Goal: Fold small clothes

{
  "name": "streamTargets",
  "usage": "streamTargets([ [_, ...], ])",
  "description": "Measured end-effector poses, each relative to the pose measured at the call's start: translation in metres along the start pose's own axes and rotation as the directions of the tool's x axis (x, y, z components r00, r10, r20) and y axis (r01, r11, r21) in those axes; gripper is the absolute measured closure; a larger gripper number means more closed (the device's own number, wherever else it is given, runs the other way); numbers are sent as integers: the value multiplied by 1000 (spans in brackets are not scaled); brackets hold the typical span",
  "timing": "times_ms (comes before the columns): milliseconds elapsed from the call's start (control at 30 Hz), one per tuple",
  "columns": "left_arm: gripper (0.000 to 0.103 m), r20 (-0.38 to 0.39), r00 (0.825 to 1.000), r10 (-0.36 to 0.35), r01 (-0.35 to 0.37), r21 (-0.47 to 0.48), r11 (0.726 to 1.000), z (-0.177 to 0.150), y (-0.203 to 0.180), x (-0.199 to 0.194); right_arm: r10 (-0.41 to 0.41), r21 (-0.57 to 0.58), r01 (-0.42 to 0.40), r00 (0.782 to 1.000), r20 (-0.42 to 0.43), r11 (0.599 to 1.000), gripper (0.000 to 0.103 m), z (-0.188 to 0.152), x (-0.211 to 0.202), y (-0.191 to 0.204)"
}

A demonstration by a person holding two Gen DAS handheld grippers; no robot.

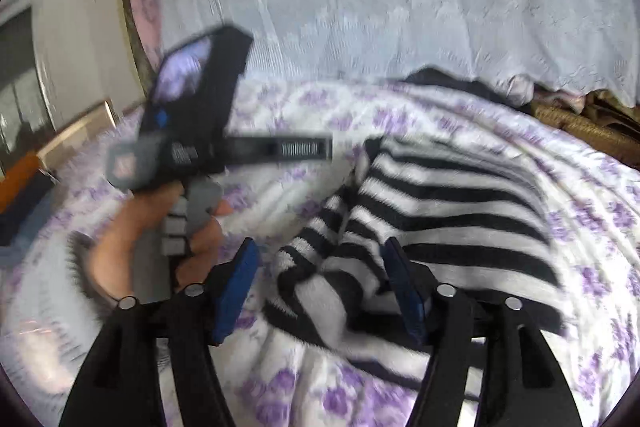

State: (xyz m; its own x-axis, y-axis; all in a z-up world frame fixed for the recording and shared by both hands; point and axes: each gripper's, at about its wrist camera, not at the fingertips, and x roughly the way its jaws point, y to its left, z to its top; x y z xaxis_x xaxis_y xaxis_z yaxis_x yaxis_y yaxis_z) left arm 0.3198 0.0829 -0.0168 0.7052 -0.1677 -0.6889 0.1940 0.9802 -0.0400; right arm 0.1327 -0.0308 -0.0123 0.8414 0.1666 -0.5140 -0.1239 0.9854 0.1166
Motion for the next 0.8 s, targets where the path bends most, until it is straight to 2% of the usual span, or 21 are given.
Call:
streamTargets([
  [67,5,33,999,-24,22,47,999,-3,-15,-21,-7,11,6,997,72,1000,16,2,-24,-10],
  [133,5,61,995,-76,69,111,991,-12,-35,-45,-80,12,79,990,114,997,7,6,-37,-24],
  [233,5,65,994,-93,77,213,974,-34,-62,-61,-239,34,237,963,121,971,3,4,-39,-53],
  [300,5,48,998,-44,29,271,962,-49,-74,-54,-269,67,265,960,75,962,3,-7,-30,-71],
  [367,4,41,999,26,-37,306,951,-66,-80,-39,-284,73,289,956,-72,954,3,-28,2,-92],
  [400,4,39,999,17,-28,284,958,-69,-76,-36,-254,90,270,955,-153,959,4,-39,21,-102],
  [433,4,27,1000,14,-20,266,964,-69,-73,-37,-173,171,206,967,-189,963,4,-41,26,-116],
  [467,4,24,1000,20,-26,255,967,-68,-71,-38,-121,242,163,976,-179,957,3,-42,24,-126],
  [533,4,56,997,60,-72,249,966,-73,-69,-43,-83,294,131,982,-170,947,3,-46,23,-133],
  [633,4,87,993,83,-102,234,967,-78,-64,-51,-99,278,140,983,-156,950,3,-45,18,-130],
  [700,4,98,991,92,-112,225,968,-81,-62,-58,-151,259,172,984,-99,950,3,-39,5,-123],
  [767,4,98,991,93,-112,213,971,-82,-58,-61,-177,254,174,984,-11,951,3,-25,-10,-122],
  [800,4,95,991,90,-108,208,972,-82,-57,-60,-182,253,175,983,6,952,3,-19,-12,-121],
])
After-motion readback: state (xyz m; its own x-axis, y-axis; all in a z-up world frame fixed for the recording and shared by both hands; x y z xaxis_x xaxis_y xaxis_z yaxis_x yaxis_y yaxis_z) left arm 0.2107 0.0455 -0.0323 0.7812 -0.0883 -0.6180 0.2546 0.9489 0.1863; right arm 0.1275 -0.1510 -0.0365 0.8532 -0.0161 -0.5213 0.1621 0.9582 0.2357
